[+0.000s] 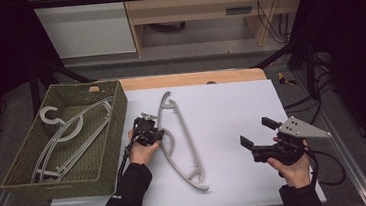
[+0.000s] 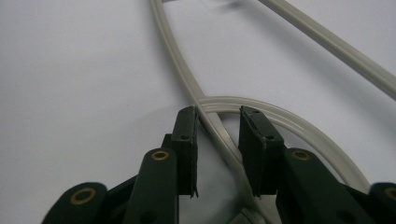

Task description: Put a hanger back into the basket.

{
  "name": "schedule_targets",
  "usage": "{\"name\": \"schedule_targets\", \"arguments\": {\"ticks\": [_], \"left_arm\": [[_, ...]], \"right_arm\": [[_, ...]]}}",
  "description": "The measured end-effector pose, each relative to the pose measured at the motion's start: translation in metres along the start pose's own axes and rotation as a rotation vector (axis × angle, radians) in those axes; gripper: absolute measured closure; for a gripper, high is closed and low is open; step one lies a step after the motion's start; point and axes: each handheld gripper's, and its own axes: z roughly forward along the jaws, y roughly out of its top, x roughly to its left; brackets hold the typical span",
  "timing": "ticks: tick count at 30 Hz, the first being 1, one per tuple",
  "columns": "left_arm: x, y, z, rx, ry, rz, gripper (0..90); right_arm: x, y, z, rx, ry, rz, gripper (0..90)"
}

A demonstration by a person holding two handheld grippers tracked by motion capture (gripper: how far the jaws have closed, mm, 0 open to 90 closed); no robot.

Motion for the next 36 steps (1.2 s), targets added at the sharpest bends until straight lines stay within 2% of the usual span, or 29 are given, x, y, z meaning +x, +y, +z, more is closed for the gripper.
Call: {"name": "schedule_targets", "arguments": {"ticks": [1, 3, 4, 5, 7, 10, 12, 14, 16, 18, 19, 21, 23, 25, 27, 29, 32, 35, 36], "left_arm": [[0.000, 0.002, 0.000, 0.005, -0.004, 0.012, 70.4], [-0.001, 0.008, 0.000, -0.015, -0.027, 0.025, 75.4], [-0.004, 0.010, 0.003, -0.008, -0.041, 0.042, 77.5], [-0.007, 0.012, 0.005, -0.011, -0.033, 0.067, 77.6], [-0.012, 0.014, 0.007, -0.012, -0.031, 0.072, 77.9], [-0.016, 0.014, 0.008, -0.017, -0.031, 0.053, 77.5], [-0.019, 0.012, 0.001, -0.012, -0.052, 0.045, 68.8], [-0.022, 0.009, -0.011, -0.048, -0.064, 0.030, 63.0], [-0.029, 0.003, -0.027, -0.059, -0.065, 0.018, 54.9], [-0.036, -0.005, -0.039, -0.045, -0.077, 0.001, 48.7], [-0.040, -0.010, -0.044, -0.030, -0.092, 0.006, 45.8], [-0.049, -0.020, -0.048, -0.020, -0.107, 0.018, 38.8], [-0.059, -0.030, -0.050, -0.012, -0.099, 0.040, 35.5], [-0.067, -0.038, -0.048, 0.011, -0.107, 0.048, 32.3], [-0.071, -0.044, -0.045, 0.026, -0.099, 0.046, 31.1], [-0.074, -0.047, -0.043, 0.038, -0.113, 0.035, 31.6], [-0.080, -0.052, -0.040, 0.025, -0.082, 0.052, 34.6], [-0.086, -0.056, -0.042, 0.031, -0.008, 0.116, 41.4], [-0.086, -0.056, -0.042, 0.033, -0.003, 0.126, 43.6]], "right_arm": [[0.000, 0.000, 0.000, -0.003, -0.002, -0.002, 5.4], [-0.001, 0.000, 0.000, -0.004, 0.000, -0.002, 5.4], [-0.002, 0.000, -0.001, -0.005, -0.001, -0.002, 5.4], [-0.002, 0.000, -0.001, -0.006, 0.001, 0.000, 5.4], [-0.002, 0.000, -0.001, -0.008, -0.001, 0.000, 5.4], [-0.003, 0.000, -0.002, -0.005, -0.006, 0.001, 5.4], [-0.004, 0.000, -0.003, -0.012, -0.005, 0.006, 5.5], [-0.004, 0.001, -0.004, -0.014, -0.006, 0.005, 5.5], [-0.003, 0.001, -0.004, -0.017, -0.009, 0.005, 5.5], [-0.002, 0.001, -0.003, -0.014, -0.005, 0.002, 5.5], [-0.002, 0.001, -0.003, -0.008, -0.005, -0.003, 5.5], [0.000, 0.001, -0.003, -0.008, -0.004, -0.003, 5.5], [0.001, 0.002, -0.002, -0.009, -0.004, -0.002, 5.5], [0.001, 0.002, -0.003, -0.011, -0.001, -0.003, 5.5], [0.002, 0.002, -0.003, -0.011, -0.001, 0.001, 5.5], [0.000, 0.002, -0.004, -0.014, -0.007, -0.003, 5.6], [0.000, 0.002, -0.004, -0.014, -0.006, 0.000, 5.6], [0.000, 0.002, -0.004, -0.018, -0.006, -0.001, 5.6], [0.001, 0.002, -0.004, -0.019, -0.006, -0.001, 5.6]]}}
